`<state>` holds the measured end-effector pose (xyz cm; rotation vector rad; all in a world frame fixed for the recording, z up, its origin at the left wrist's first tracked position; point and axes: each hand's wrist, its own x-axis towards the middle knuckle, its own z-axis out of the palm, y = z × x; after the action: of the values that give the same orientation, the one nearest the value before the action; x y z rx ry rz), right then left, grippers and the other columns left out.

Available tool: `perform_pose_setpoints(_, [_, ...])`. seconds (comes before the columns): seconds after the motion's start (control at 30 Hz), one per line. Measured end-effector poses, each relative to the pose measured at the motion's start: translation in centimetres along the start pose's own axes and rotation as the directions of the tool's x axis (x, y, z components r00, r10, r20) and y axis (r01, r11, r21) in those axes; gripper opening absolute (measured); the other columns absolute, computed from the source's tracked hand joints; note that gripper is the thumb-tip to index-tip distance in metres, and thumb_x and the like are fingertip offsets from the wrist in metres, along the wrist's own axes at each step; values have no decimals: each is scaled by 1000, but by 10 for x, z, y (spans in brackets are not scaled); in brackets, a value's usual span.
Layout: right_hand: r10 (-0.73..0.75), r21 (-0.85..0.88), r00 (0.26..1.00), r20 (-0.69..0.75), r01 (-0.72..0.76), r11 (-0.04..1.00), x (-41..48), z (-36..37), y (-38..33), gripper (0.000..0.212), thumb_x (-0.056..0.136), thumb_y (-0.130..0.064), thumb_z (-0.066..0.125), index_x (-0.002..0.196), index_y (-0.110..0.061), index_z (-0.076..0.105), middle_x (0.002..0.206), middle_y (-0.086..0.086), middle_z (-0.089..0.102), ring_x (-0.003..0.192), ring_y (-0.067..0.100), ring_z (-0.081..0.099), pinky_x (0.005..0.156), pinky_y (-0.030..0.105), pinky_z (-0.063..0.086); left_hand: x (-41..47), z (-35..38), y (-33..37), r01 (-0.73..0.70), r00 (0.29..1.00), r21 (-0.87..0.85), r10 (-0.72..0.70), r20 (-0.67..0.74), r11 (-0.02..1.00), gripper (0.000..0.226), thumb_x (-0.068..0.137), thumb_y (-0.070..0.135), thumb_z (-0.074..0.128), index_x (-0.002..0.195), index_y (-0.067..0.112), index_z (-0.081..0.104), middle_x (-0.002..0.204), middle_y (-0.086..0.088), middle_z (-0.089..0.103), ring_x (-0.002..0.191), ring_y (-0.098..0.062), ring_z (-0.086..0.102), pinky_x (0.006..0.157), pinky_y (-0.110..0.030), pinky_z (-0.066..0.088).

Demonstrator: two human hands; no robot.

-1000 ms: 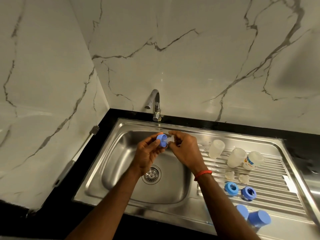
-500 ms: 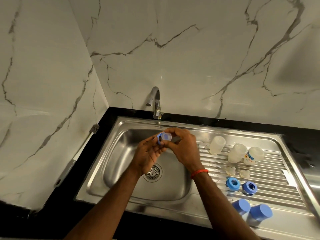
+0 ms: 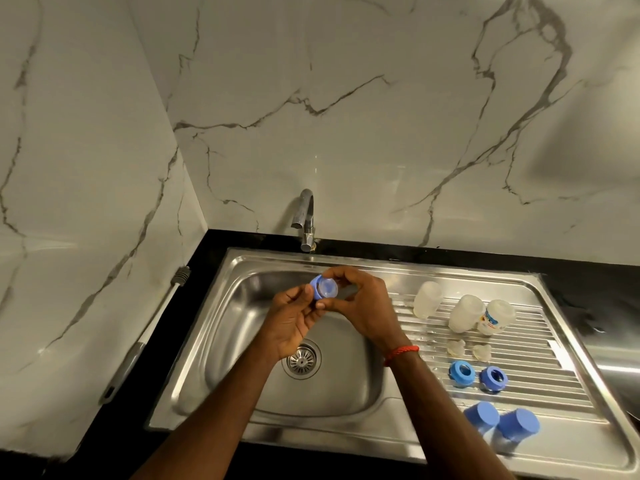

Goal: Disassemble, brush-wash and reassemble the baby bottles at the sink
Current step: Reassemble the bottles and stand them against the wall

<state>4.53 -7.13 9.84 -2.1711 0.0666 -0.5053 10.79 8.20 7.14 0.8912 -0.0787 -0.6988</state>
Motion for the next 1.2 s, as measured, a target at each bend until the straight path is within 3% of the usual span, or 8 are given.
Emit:
perform_pose_setpoints(0.2, [12,58,1000,19,-13,998,-1,-2,-6,54,66,-27,93,113,-20,68,98,-9,71,90,0,64,79,13,51,2,-9,-1,52,999,7,-52,8,999,88,42,42,100,105,-8,65,95,-18,74,69,-14,70,62,-21,59])
perform_pose_setpoints(0.3, [19,23,998,53,-20,1000,1,-7,-7,66,66,-34,92,125,-27,62,98,-16,69,90,1,66,80,16,55,0,-3,0,84,996,-72,-84,8,994,58,76,38,75,110,-7,64,95,-17,75,67,-12,71,61,-19,59])
perform_pose_setpoints(0.4, [-14,-45,998,67,17,999,1,-10,-6,64,70,-36,90,127,-21,64,103,-8,71,89,7,67,81,20,57,-1,-4,-4,115,993,-27,-115,7,993,24,96,7,54,115,-4,64,97,-16,74,72,-12,72,64,-18,59])
perform_pose_setpoints(0.53, [-89,-144,994,60,97,985,-2,-13,-5,56,74,-37,87,121,-14,68,107,1,72,90,7,63,80,14,52,5,-9,-11,116,993,133,-117,-3,984,22,95,-6,54,112,-1,68,102,-17,72,83,-19,73,70,-21,60])
perform_pose_setpoints(0.73, [-118,-229,991,61,129,965,1,-16,-5,40,71,-38,88,99,-14,73,85,1,70,74,6,57,71,12,46,11,-3,-18,-35,999,399,46,-17,916,20,96,-4,57,106,6,71,99,-11,76,91,-20,73,75,-28,58])
perform_pose_setpoints(0.9, [-155,-264,988,25,156,952,3,-17,-4,42,68,-43,88,95,-15,71,80,-1,68,70,7,55,69,11,43,17,1,-22,-97,991,440,127,-39,893,18,95,-3,59,103,8,72,93,-9,76,87,-19,73,70,-27,58])
perform_pose_setpoints(1.0, [-174,-301,984,35,176,937,5,-14,-2,50,67,-48,87,98,-13,71,84,2,69,73,9,56,70,19,48,21,1,-23,-101,987,452,148,-70,886,22,93,-6,60,99,11,73,91,-8,76,87,-21,73,66,-26,57])
perform_pose_setpoints(1.2, [-144,-315,988,54,154,936,9,-12,1,48,69,-48,85,101,-15,71,87,1,68,77,10,56,71,26,53,27,-1,-25,-7,993,377,51,-108,926,28,94,-11,54,103,8,72,96,-10,75,90,-22,71,67,-26,58])
